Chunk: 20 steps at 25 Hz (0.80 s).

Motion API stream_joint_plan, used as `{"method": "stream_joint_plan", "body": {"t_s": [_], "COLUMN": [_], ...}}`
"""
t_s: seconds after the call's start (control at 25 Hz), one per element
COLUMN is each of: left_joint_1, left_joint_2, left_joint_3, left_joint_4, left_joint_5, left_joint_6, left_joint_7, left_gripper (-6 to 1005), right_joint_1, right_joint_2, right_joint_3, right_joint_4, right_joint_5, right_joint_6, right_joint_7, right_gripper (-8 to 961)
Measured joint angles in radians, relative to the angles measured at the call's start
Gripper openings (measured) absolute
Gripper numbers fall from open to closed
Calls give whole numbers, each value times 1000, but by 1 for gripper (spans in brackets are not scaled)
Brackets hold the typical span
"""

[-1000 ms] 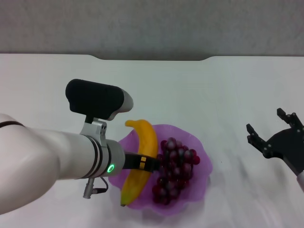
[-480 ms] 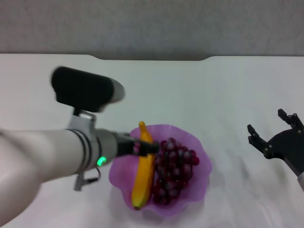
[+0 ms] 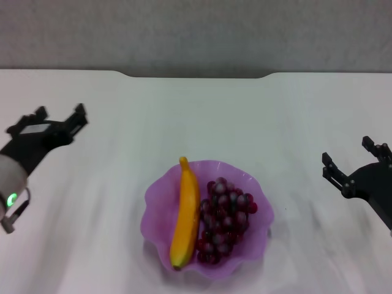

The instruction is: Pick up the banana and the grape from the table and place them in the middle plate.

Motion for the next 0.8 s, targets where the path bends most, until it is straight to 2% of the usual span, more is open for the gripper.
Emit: {"method": "stream_joint_plan", "body": {"t_s": [0.16,0.2,0.4,0.48,0.56,0.8], "left_joint_1": [-15,-33,-191,-249,-271,-285], "left_joint_2": [-3,-6,-15,-18,-20,-17], "left_joint_3": [-5,-4,-3,1,2,-1], "left_joint_4": [276,376,867,1011,1065,1088], "left_joint_5": [5,6,-37,-77,-102,-118], "left_joint_6": [-392,-528,-1021,-1109,-1119,-1003], "left_joint_7": [-15,-14,-17,-30,-47,-85], "left_gripper": [801,801,801,801,801,801], "right_joint_1": [0,0,5,7,8,3], "right_joint_2": [0,0,1,1,1,2], "right_joint_3": [0,-1,-1,-1,-1,3], "right_joint_4": [3,4,-1,-4,-14,-70], "right_joint_5": [0,-1,6,13,14,51], "right_joint_6": [0,0,-2,-2,-2,-25], "right_joint_7": [18,18,19,12,-21,-92], "right_gripper": [894,894,894,894,894,894]}}
